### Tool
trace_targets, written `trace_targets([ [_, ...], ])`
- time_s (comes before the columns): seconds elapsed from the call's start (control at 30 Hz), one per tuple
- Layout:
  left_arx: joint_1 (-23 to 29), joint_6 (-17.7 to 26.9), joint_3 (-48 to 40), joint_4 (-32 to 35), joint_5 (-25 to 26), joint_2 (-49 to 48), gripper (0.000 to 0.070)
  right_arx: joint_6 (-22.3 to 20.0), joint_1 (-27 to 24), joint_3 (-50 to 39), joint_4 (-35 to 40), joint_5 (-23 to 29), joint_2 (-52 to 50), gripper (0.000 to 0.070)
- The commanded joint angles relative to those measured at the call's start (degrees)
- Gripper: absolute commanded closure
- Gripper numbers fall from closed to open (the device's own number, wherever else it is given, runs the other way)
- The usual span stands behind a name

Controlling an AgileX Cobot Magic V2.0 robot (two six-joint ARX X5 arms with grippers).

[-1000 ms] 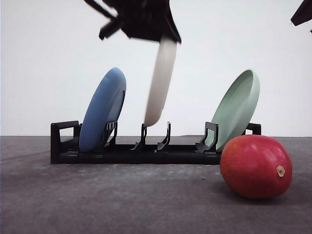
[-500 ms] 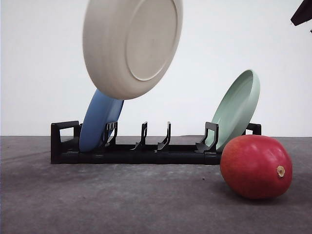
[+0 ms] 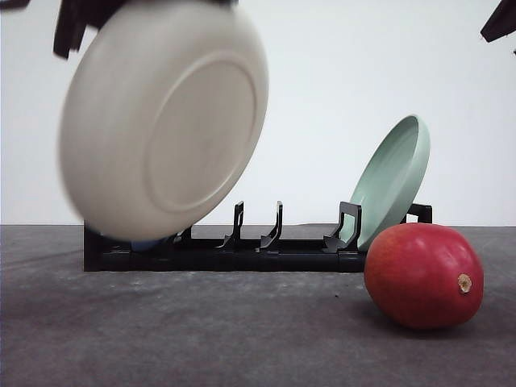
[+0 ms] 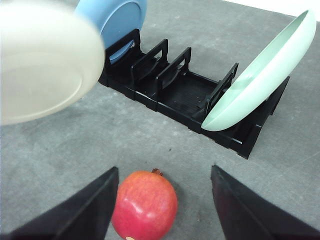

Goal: Place pomegranate in white plate

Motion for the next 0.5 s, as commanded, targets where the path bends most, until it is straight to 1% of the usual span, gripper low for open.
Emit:
trace_targets([
  [0.0, -1.4, 9.0, 0.3, -0.2, 0.1, 1.1, 0.0689, 0.6, 0.3, 1.1, 0.5, 0.0, 0.2, 0.0329],
  [0.13, -3.7, 16.1, 0.3, -0.6, -0.9, 4.0, 0.0689, 0.6, 0.3, 1.1, 0.5, 0.0, 0.2, 0.0329],
  [0.23, -5.9, 19.1, 0.3, -0.6, -4.8, 7.8, 0.0689, 0.6, 0.3, 1.1, 0.5, 0.0, 0.2, 0.0329],
  [0.37, -8.9, 23.2, 0.3, 0.7, -8.2, 13.2, 0.0689, 0.6, 0.3, 1.1, 0.5, 0.0, 0.2, 0.0329],
  [0.47, -11.9, 26.8, 0.3, 1.6, -11.8, 17.2, 0.0689, 0.6, 0.3, 1.1, 0.5, 0.1, 0.2, 0.0329],
])
